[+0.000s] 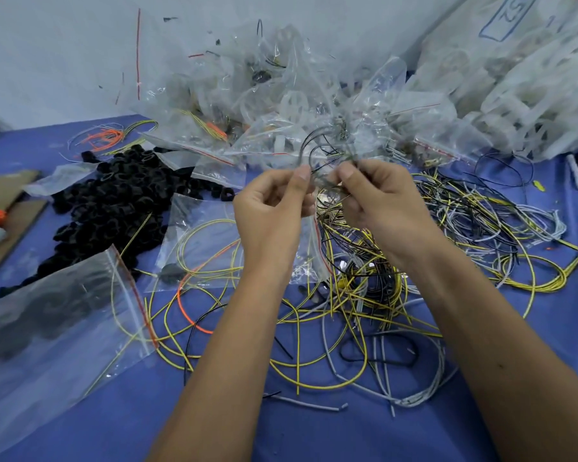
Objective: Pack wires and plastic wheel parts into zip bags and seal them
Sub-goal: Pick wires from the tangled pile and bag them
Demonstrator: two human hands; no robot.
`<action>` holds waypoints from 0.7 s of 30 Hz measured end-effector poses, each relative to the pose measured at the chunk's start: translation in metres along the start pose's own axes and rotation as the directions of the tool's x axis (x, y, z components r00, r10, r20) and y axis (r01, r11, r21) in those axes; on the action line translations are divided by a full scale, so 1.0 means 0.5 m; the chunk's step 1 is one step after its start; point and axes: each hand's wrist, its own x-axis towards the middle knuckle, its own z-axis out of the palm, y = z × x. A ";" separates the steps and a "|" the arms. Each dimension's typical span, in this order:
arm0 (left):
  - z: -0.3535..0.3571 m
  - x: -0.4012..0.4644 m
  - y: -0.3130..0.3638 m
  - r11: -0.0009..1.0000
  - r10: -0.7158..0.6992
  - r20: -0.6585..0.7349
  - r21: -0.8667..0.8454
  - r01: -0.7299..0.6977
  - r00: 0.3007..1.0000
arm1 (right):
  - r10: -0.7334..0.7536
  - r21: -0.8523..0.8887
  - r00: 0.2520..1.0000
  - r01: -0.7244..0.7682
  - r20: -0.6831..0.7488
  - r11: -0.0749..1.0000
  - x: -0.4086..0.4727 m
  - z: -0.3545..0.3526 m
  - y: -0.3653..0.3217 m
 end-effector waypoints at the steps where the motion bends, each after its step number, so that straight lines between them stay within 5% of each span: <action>1: -0.003 -0.001 -0.008 0.996 -0.010 0.004 0.087 0.010 1.000 | 0.007 0.171 1.000 -0.008 0.007 0.985 0.001 -0.002 -0.007; 4: -0.009 -0.011 -0.034 0.861 -0.032 0.046 0.508 0.004 0.998 | -0.017 0.630 0.999 -0.009 0.035 0.777 0.008 -0.019 -0.029; 8: -0.020 -0.014 -0.046 0.692 -0.035 0.121 0.719 -0.063 0.992 | -0.013 0.790 1.000 0.001 0.009 0.613 0.017 -0.039 -0.038; 10: -0.029 -0.006 -0.047 0.680 -0.045 0.106 0.732 -0.047 0.993 | 0.014 0.663 0.999 0.014 -0.038 0.749 0.016 -0.050 -0.035; 13: -0.042 -0.001 -0.048 0.756 -0.078 0.051 0.654 0.026 0.996 | 0.085 0.176 0.995 -0.074 -0.059 0.982 0.012 -0.057 -0.024; 17: -0.052 -0.008 -0.044 0.872 -0.134 0.026 0.478 0.105 0.991 | 0.225 -0.133 0.971 -0.213 0.082 0.968 0.001 -0.037 -0.003; 21: -0.053 -0.010 -0.034 0.873 0.032 -0.018 0.487 -0.019 0.999 | 0.114 -0.481 0.993 -0.102 -0.004 0.871 0.000 -0.022 0.000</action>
